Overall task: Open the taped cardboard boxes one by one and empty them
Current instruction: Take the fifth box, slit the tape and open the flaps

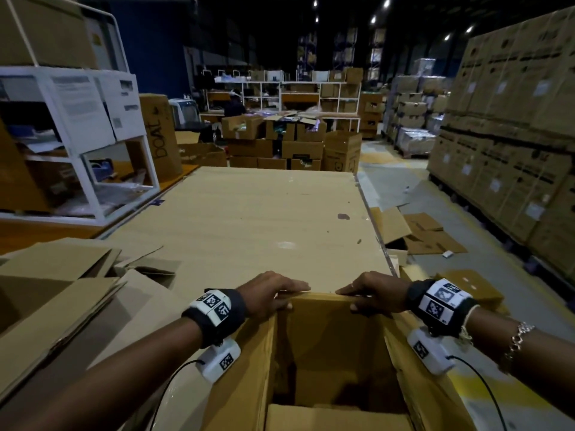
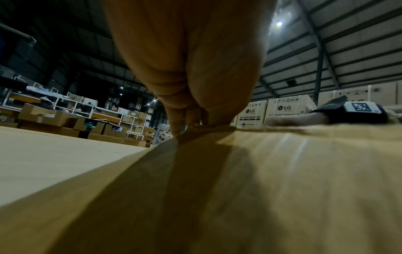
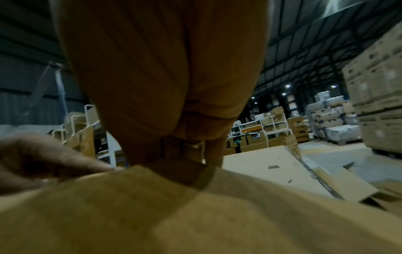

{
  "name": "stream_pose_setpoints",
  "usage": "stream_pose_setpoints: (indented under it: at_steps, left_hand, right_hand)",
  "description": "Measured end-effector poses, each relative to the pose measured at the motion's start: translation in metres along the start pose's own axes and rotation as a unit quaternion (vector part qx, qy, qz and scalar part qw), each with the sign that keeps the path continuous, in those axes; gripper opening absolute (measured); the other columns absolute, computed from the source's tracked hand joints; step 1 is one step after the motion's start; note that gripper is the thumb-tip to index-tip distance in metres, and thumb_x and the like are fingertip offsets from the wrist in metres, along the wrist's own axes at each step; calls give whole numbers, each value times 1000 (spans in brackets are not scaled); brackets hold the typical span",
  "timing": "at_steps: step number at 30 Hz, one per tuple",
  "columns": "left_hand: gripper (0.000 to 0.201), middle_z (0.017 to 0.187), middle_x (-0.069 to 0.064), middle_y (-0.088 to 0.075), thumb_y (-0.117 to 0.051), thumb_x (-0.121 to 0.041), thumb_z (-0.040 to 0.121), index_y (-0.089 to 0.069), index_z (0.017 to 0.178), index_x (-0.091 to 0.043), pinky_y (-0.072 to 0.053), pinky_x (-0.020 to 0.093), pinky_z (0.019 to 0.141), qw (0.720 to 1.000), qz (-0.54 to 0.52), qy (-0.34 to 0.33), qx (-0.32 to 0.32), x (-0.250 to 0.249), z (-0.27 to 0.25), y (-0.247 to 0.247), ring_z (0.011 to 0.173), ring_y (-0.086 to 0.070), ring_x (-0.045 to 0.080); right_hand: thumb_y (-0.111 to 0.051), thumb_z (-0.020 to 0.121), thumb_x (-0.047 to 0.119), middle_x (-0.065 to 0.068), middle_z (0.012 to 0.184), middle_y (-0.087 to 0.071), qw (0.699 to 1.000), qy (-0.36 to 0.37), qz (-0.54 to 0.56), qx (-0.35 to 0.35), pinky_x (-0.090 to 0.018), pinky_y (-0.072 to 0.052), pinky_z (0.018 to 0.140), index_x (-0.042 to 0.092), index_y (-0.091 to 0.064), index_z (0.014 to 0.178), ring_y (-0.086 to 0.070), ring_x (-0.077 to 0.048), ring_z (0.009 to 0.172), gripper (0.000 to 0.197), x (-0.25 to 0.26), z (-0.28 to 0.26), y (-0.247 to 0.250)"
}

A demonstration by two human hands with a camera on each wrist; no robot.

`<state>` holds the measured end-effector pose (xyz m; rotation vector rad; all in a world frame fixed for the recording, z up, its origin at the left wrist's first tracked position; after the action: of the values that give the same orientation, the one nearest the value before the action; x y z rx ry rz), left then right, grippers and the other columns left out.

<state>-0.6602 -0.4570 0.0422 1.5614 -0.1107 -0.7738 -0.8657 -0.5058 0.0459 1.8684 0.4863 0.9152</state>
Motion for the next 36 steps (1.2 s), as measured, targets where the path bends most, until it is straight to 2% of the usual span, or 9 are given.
stream_pose_setpoints:
  at_steps: [3,7,9,12,15,18,25,30,36]
  left_hand:
    - [49,138,-2,-61,-66,-20,96,-54,143,-26,-46,22,100,1000,-4,14,-3,3,2,-5,121,-60,11]
    - [40,130,-1,-67,-64,-18,97,-61,137,-22,-52,27,97,999,-13,32,-38,10,-4,-7,113,-65,10]
    - [37,127,0,-68,-66,-18,97,-63,134,-20,-54,28,96,997,-21,35,-58,12,-6,-9,111,-66,9]
    - [38,128,0,-69,-65,-19,97,-63,134,-19,-53,29,96,998,0,32,-48,8,-5,-9,112,-66,13]
    - [36,128,1,-69,-65,-20,97,-65,133,-18,-53,35,95,999,36,1,-33,-5,-7,4,112,-64,17]
    - [36,133,3,-65,-65,-24,97,-65,132,-18,-53,38,97,992,53,-66,-94,-23,-23,27,117,-62,19]
    - [32,128,0,-67,-63,-33,97,-68,126,-20,-53,29,90,982,44,-164,-85,-113,-93,27,110,-64,14]
    - [51,127,-12,-64,-52,-64,93,-58,136,-36,-53,35,91,998,52,-36,19,-133,-138,-14,107,-58,4]
    - [49,115,-13,-57,-64,-42,95,-55,141,-32,-44,26,84,997,53,20,43,-166,-156,-15,101,-49,7]
  right_hand:
    - [-60,99,22,6,98,-74,1000,-10,16,-1,-20,-51,74,24,-69,125,-65,-1,81,28,-15,-9,-3]
    - [-62,98,15,25,64,-65,998,-20,53,-36,-10,-39,58,56,-69,76,-55,7,58,47,-13,-8,-6]
    - [-63,97,14,29,55,-59,996,-25,72,-51,-11,-37,56,51,-65,63,-52,7,53,51,-11,-7,-4]
    - [-63,97,16,33,64,-62,995,-37,66,-67,-10,-40,61,26,-76,104,-57,10,62,18,-12,-15,-7]
    - [-59,99,26,17,95,-73,996,-31,25,-75,-23,-51,76,20,-63,133,-65,2,84,34,1,-27,-5]
    - [-54,101,36,5,140,-59,996,-35,-17,-82,-35,-47,100,28,-45,148,-57,-14,122,49,26,-49,4]
    - [-47,99,56,14,121,-64,996,18,-49,-65,-31,-51,91,42,-42,147,-59,-4,106,50,114,-132,-18]
    - [-51,98,53,18,123,-62,999,-27,-18,7,-26,-53,90,39,-49,142,-59,1,106,47,156,-167,-67]
    - [-69,88,48,10,136,-54,993,-96,-35,-67,-31,-54,93,39,-45,143,-56,-6,112,61,168,-182,-80]
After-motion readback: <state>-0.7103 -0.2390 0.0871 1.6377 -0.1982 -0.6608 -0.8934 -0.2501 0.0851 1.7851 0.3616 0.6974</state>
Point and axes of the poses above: each hand's wrist, its own z-axis towards the middle knuckle, its own y-axis out of the back of the hand, x = y × z, the point moved 7 cm from there along z, towards the middle knuckle
